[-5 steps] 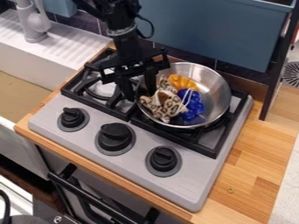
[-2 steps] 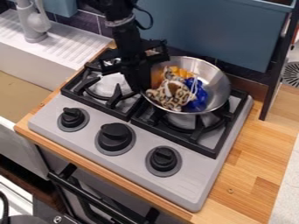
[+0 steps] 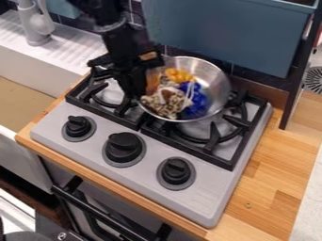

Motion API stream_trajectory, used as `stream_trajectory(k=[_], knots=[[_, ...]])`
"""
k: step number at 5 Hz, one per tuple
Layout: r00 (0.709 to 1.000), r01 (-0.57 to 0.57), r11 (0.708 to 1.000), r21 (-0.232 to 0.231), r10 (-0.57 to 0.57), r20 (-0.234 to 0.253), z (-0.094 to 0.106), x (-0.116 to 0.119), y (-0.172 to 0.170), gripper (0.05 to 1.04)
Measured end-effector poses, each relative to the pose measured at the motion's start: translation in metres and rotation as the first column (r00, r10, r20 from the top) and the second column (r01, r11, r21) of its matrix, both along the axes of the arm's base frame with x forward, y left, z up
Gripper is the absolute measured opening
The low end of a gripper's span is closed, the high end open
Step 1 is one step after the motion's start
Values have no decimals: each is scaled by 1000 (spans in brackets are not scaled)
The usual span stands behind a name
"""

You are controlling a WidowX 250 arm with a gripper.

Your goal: Moved the silver pan to the left burner

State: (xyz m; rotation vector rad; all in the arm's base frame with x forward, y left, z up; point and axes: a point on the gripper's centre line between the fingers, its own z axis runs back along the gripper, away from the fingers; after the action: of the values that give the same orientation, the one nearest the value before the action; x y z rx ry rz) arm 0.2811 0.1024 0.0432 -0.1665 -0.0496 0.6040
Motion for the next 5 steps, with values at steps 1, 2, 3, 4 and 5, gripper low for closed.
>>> stream_trajectory(k=[1, 2, 3, 4, 5], knots=[[1000, 15, 1000, -3, -15, -4, 0, -8, 14, 120], [998, 53, 999, -11, -53, -36, 2, -21, 27, 122], [996, 76, 997, -4, -76, -50, 6, -30, 44, 124], [995, 91, 996, 3, -91, -35, 6, -40, 64, 125], [994, 103, 995, 4, -103, -30, 4, -46, 74, 125]])
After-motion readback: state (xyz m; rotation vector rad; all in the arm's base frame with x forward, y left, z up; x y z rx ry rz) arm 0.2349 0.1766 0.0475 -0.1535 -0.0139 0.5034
